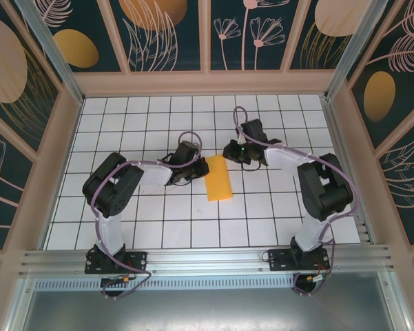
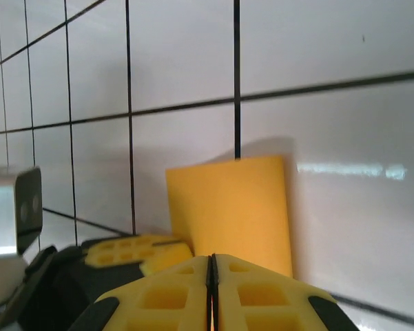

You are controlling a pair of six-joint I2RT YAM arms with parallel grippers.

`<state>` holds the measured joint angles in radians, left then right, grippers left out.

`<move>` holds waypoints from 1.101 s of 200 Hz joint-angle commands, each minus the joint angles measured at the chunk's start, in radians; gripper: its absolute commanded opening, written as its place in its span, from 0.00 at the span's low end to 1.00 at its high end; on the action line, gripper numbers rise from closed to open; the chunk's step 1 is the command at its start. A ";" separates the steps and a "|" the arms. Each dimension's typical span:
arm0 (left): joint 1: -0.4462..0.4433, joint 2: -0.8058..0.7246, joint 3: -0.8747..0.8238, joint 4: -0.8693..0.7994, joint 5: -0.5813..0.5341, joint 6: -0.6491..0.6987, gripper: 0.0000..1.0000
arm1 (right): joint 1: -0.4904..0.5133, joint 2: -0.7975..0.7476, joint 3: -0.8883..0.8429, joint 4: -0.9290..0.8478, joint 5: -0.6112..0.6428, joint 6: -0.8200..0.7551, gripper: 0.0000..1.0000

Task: Fold a paper plane with a square sheet of paper (pick it up from the middle)
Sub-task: Fold the square sheet of paper in half at the center of the table.

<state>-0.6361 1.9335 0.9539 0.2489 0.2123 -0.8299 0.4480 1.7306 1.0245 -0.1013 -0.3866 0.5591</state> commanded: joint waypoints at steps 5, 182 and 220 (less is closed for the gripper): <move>0.008 0.042 -0.026 -0.154 -0.080 0.021 0.05 | 0.012 -0.038 -0.102 -0.003 -0.052 0.009 0.13; 0.009 0.040 -0.029 -0.159 -0.101 0.018 0.05 | 0.036 0.037 -0.205 0.009 -0.116 -0.040 0.12; 0.009 0.039 -0.030 -0.161 -0.105 0.018 0.05 | 0.039 -0.012 -0.245 -0.014 -0.109 -0.055 0.12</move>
<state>-0.6376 1.9335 0.9543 0.2485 0.2058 -0.8303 0.4789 1.7576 0.8265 -0.0551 -0.5171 0.5293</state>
